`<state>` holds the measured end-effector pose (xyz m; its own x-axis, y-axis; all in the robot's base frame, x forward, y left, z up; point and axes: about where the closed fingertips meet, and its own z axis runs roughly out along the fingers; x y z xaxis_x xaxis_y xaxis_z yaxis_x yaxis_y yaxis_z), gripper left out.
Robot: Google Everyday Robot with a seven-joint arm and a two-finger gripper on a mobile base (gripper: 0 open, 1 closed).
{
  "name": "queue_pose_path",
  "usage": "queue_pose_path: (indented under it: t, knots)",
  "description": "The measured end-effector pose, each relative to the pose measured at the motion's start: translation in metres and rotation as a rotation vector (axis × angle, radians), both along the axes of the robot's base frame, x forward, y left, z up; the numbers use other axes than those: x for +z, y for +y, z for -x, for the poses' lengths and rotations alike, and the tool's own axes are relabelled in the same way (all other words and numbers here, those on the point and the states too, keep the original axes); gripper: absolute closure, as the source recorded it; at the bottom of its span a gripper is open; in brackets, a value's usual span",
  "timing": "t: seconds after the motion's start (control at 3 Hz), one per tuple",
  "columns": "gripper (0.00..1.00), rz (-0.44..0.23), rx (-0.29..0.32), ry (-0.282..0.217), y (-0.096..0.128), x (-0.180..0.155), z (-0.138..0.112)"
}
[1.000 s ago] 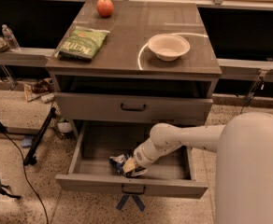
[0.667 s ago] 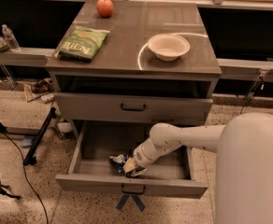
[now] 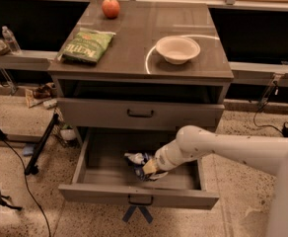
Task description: Pick blue chip bag from middle drawer and place on counter
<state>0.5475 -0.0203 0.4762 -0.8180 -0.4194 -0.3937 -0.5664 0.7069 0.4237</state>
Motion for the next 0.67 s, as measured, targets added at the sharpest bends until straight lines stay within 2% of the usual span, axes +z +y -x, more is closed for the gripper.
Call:
queue_pose_path:
  t: [0.33,0.67]
  knots:
    - [1.0,0.013,-0.038,-0.117,-0.047,0.075,0.001]
    - [1.0,-0.016,-0.039,-0.167,-0.08,0.126,0.009]
